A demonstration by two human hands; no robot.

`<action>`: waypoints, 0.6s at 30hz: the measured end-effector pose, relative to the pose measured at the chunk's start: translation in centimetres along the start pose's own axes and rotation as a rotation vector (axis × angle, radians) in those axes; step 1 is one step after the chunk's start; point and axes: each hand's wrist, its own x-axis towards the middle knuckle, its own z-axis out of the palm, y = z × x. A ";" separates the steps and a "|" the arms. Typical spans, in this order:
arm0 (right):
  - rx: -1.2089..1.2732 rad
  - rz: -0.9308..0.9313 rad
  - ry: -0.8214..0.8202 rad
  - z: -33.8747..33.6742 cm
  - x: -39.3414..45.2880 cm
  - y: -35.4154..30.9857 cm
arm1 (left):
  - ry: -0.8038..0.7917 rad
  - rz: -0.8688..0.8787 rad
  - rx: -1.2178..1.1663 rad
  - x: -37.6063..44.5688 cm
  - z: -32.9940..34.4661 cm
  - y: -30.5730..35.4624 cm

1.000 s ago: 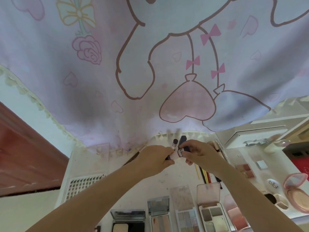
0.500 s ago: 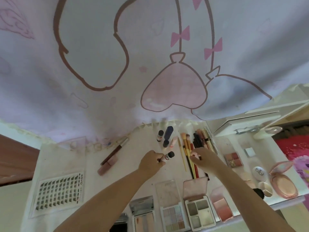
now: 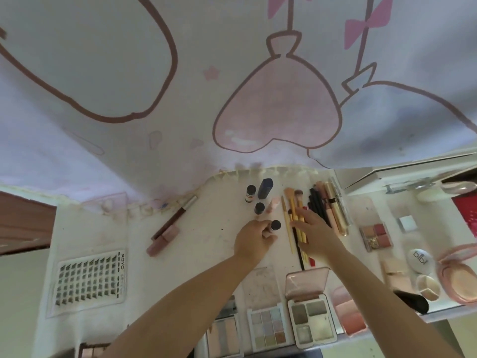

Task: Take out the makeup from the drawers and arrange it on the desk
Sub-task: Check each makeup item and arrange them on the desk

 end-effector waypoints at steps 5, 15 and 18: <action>0.112 0.007 0.190 -1.1 -1.5 -1.1 | 0.045 -0.016 0.043 -1.8 -3.1 -1.7; 0.200 -0.226 0.505 -4.7 -3.4 -7.0 | 0.228 -0.345 0.800 -6.2 -12.4 -10.9; 0.254 -0.213 0.505 -5.3 -3.4 -8.4 | 0.228 -0.279 0.854 -6.6 -12.0 -11.0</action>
